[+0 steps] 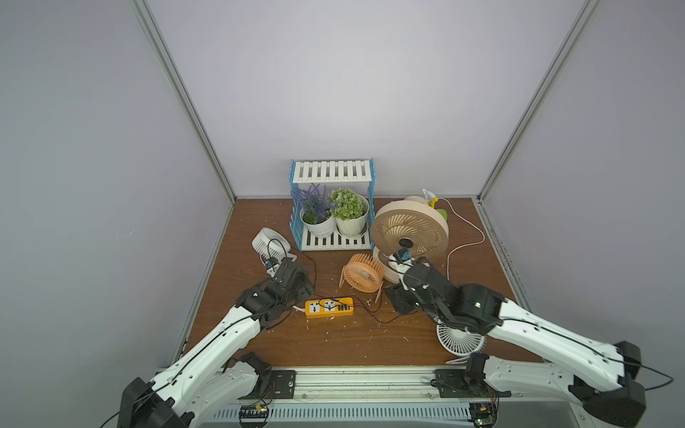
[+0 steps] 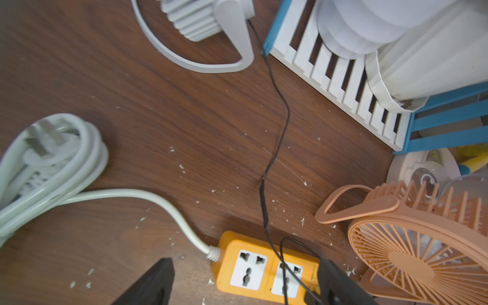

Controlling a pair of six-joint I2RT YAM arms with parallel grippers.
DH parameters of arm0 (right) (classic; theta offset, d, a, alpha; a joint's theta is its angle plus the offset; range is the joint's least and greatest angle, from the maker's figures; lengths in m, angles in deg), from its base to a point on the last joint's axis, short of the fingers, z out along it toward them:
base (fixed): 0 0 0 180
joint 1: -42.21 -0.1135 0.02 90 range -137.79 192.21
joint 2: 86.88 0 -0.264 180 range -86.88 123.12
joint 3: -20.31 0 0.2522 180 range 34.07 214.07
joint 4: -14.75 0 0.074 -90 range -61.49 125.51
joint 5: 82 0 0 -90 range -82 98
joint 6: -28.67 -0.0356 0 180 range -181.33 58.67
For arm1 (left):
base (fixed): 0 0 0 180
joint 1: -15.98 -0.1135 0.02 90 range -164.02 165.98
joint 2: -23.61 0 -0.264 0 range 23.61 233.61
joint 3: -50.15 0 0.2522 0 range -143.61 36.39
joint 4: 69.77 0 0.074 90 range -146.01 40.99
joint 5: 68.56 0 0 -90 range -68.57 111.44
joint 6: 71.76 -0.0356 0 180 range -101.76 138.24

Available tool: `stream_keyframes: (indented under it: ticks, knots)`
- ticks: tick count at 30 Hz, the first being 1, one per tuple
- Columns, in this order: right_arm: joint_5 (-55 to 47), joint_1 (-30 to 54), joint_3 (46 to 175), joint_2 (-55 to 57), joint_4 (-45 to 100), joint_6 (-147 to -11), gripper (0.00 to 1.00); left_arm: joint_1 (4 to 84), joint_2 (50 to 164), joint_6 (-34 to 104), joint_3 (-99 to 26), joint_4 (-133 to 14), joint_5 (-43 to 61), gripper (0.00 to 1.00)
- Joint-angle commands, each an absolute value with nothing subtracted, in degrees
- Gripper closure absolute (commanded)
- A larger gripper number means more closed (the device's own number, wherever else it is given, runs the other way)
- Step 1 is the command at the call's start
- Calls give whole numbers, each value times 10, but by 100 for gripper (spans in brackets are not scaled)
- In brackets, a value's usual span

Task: Unplug the desk fan from the power strip
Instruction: Remove the plug from the socket.

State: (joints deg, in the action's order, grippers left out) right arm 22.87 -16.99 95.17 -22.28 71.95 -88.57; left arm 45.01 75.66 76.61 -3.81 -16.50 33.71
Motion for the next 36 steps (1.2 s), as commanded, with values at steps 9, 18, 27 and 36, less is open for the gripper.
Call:
stream_keyframes:
  ticks: [9, 18, 27, 36]
  knots:
    - [36, -178, 1070, 10, 654, -806, 58, 418, 652, 872, 70, -134, 222, 26]
    - [-17, -191, 1101, 71, 626, -772, 63, 418, 664, 888, 125, -258, 118, 30]
    - [-14, -195, 1111, 116, 619, -740, 63, 418, 741, 900, 146, -368, 62, 30]
    - [2, -209, 1141, 147, 641, -715, 59, 418, 740, 940, 181, -395, 83, 36]
